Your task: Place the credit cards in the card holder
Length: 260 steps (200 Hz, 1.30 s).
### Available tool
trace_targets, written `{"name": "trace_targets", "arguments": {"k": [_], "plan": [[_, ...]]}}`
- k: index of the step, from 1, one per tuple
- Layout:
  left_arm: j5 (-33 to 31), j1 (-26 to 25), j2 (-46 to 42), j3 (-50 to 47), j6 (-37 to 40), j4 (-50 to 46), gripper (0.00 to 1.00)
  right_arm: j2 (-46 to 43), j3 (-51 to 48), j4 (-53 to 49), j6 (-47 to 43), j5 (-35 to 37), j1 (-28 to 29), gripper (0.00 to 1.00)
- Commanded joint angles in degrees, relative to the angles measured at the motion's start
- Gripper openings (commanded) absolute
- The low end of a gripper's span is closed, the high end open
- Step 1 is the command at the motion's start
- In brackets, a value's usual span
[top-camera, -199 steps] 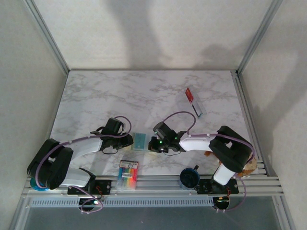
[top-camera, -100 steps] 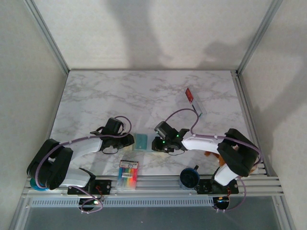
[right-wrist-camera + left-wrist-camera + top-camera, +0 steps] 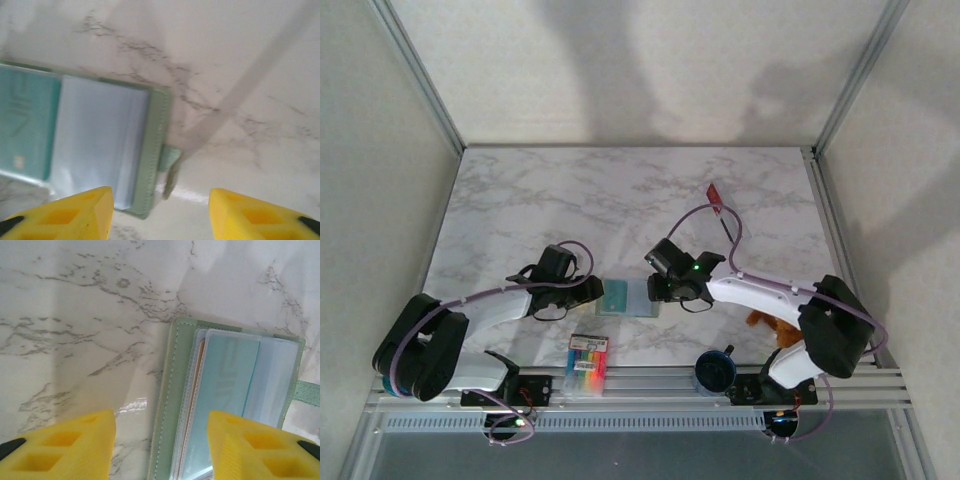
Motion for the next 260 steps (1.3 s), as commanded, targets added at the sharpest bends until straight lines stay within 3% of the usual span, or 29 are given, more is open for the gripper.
{"name": "trace_targets", "arguments": {"k": [1, 24, 54, 86, 156, 212, 233, 260], "plan": [[1.1, 0.0, 1.4, -0.1, 0.5, 0.8, 0.51, 2.9, 1.2, -1.5, -2.4, 1.5, -0.4, 0.45], [2.0, 0.0, 2.5, 0.1, 0.6, 1.8, 0.52, 4.8, 1.3, 0.5, -3.2, 1.8, -1.0, 0.21], [3.5, -0.2, 3.5, 0.4, 1.0, 3.2, 0.51, 7.7, 2.9, 4.1, -10.3, -2.1, -1.3, 0.0], [2.2, -0.2, 2.2, 0.9, 1.0, 2.9, 0.52, 11.7, 4.0, 7.8, -14.2, -10.9, -0.1, 0.0], [2.6, -0.2, -8.7, 0.3, -1.3, 1.8, 0.37, 13.4, 2.8, 18.8, -10.0, -21.0, 1.8, 0.0], [7.9, -0.3, -7.7, -1.9, -4.6, 8.3, 0.35, 11.7, -1.9, 25.0, -4.2, -20.5, 1.5, 0.0], [10.4, -0.9, -6.3, -2.6, -6.1, 11.1, 0.45, 10.2, -4.0, 26.3, -3.6, -20.0, 1.0, 0.0], [12.1, -2.2, -4.2, -3.0, -6.9, 12.5, 0.47, 7.1, -7.2, 26.6, -1.9, -18.4, 0.2, 0.0]]}}
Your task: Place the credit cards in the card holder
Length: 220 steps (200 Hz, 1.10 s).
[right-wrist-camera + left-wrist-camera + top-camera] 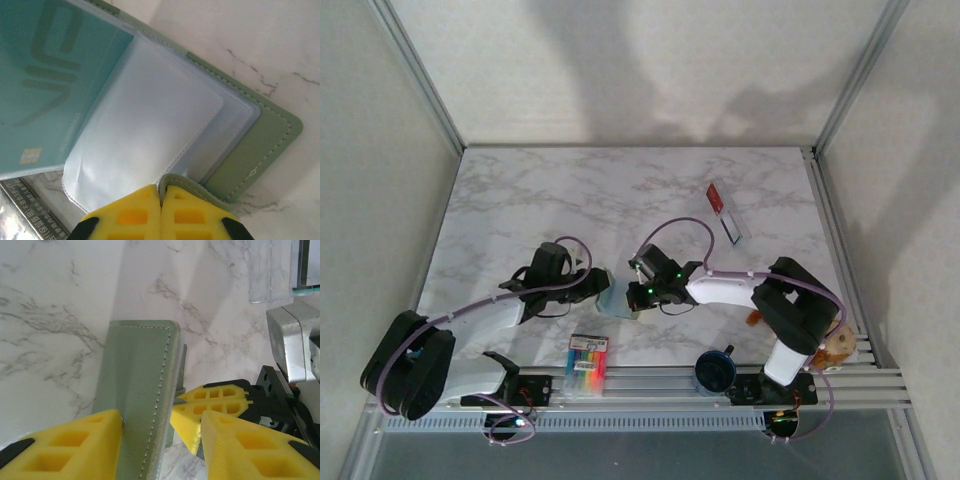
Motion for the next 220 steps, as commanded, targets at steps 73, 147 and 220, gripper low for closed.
{"name": "trace_targets", "arguments": {"k": [73, 147, 220], "plan": [[0.3, -7.3, 8.5, 3.0, -1.0, 1.1, 0.46, -12.8, -8.7, -2.0, 4.3, 6.3, -2.1, 0.1], [-2.3, -10.6, 13.9, 6.4, -1.8, 1.4, 0.48, -10.0, -9.1, 2.7, 7.0, 3.5, -4.0, 0.03], [-2.7, -11.0, 18.4, 7.1, -2.5, 2.9, 0.45, -14.7, -8.9, -5.2, 4.1, 5.1, -6.6, 0.24]]}}
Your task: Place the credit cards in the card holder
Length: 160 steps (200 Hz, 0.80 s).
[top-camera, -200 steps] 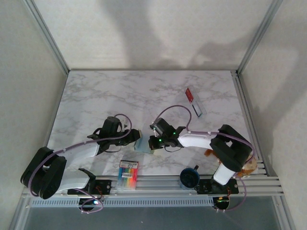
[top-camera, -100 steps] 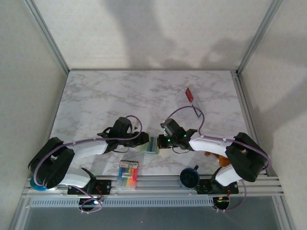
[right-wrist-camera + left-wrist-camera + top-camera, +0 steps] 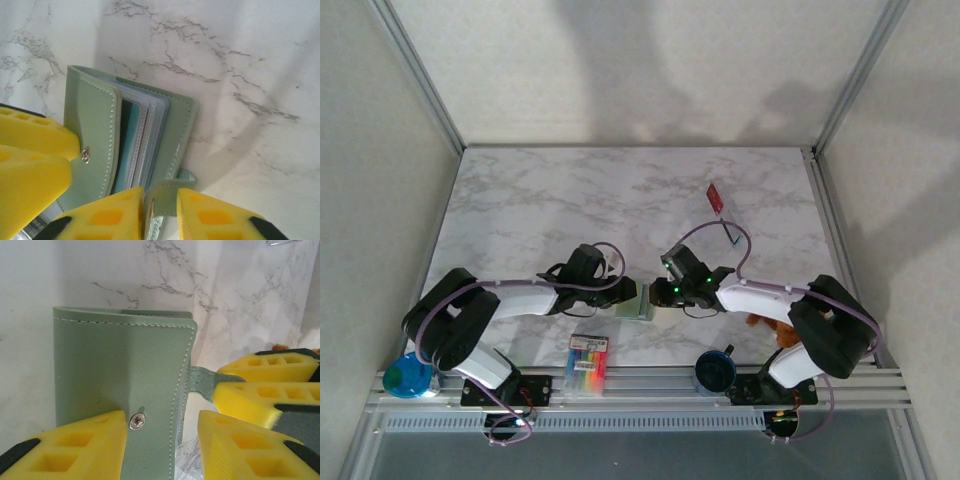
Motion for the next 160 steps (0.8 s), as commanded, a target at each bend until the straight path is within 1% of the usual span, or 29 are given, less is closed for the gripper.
{"name": "trace_targets", "arguments": {"k": [1, 7, 24, 38, 75, 92, 108, 122, 147, 160], "plan": [[-3.1, -0.5, 1.4, 0.5, 0.5, -4.2, 0.45, -2.3, 0.8, -4.0, -1.6, 1.8, -0.7, 0.24], [-3.2, -0.5, 1.2, 0.6, 0.6, -4.5, 0.45, -2.5, 1.2, -4.7, -2.0, 1.5, -0.9, 0.24], [-2.2, -0.5, 1.7, 1.2, 0.5, -4.7, 0.45, -2.7, 1.9, -5.6, -2.5, 0.8, -1.0, 0.17], [-2.0, -0.6, 1.5, 1.4, 0.6, -5.3, 0.46, -2.6, 2.2, -5.3, -3.0, 0.3, -1.0, 0.0], [-5.0, -0.6, -3.3, 1.4, 0.4, -8.0, 0.47, -2.8, 2.6, -5.6, -3.9, -0.3, -0.9, 0.0], [-8.6, -0.6, -6.8, 1.8, 1.9, -12.4, 0.5, -3.5, 2.3, -5.0, -4.8, -1.0, -1.0, 0.0], [-13.2, -0.5, -10.0, 2.6, 4.6, -17.7, 0.52, -3.5, 2.6, -4.9, -5.4, -1.6, -0.9, 0.07], [-16.5, -0.3, -11.3, 3.3, 6.3, -21.6, 0.53, -3.2, 2.9, -5.4, -5.6, -1.8, -1.0, 0.1], [-17.7, 0.0, -11.9, 2.3, 7.2, -22.8, 0.52, -2.8, 3.4, -6.0, -5.4, -1.8, -1.0, 0.16], [-19.0, 0.1, -11.2, 1.2, 7.4, -22.6, 0.5, -2.6, 3.8, -6.3, -5.4, -1.5, -0.9, 0.16]]}}
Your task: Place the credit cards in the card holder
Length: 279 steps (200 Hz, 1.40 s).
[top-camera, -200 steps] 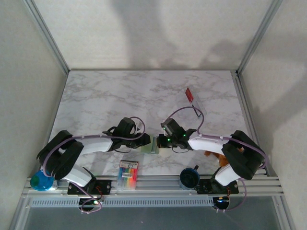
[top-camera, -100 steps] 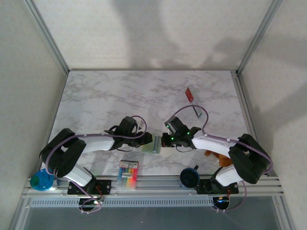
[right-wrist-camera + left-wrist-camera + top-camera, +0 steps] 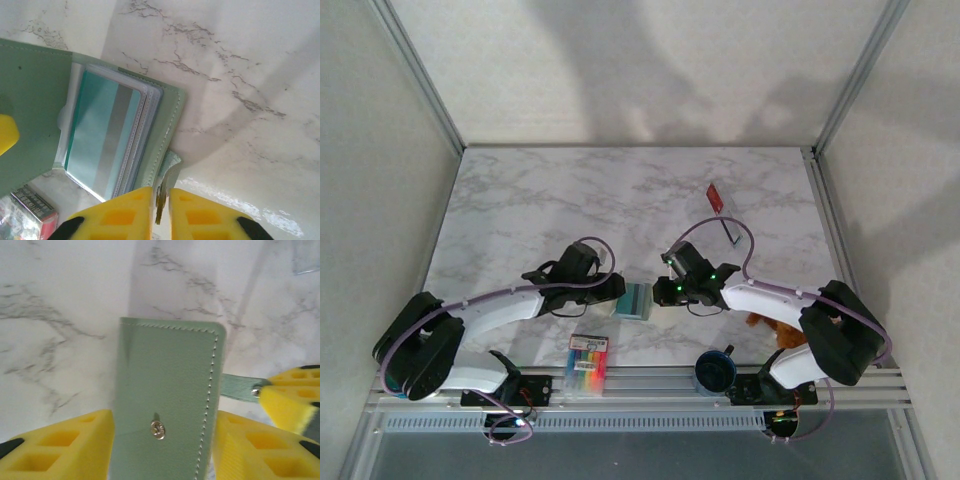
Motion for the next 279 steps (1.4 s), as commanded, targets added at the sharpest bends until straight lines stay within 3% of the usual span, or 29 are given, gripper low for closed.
{"name": "trace_targets", "arguments": {"k": [1, 22, 38, 47, 105, 208, 279], "plan": [[-5.0, 0.4, 0.2, -0.8, 2.3, -4.5, 0.49, -0.1, 2.1, -1.5, -0.8, -0.7, -0.3, 0.16], [-1.2, 0.4, 3.0, -1.3, 3.2, -1.9, 0.35, -0.2, 2.4, -1.7, -0.8, -0.6, -0.3, 0.11], [0.9, -0.1, 3.7, -1.5, 3.0, 0.3, 0.33, -0.3, 2.5, -1.8, -1.0, -0.8, -0.3, 0.0], [1.1, -0.4, 3.8, -1.1, 3.3, 0.4, 0.33, -0.3, 2.5, -1.9, -1.1, -0.8, -0.3, 0.0], [5.5, -2.2, 4.2, 1.1, 2.4, 2.8, 0.41, 0.1, 1.5, -2.1, -0.8, 0.1, -0.3, 0.0], [7.5, -7.4, 10.7, 7.0, -0.8, 7.2, 0.4, 0.7, -0.4, -2.1, 1.8, 1.3, -2.3, 0.0], [-0.2, -7.2, 6.4, 7.5, 1.2, 4.2, 0.48, -2.0, -2.1, -3.5, 1.3, 0.1, -5.6, 0.0]]}}
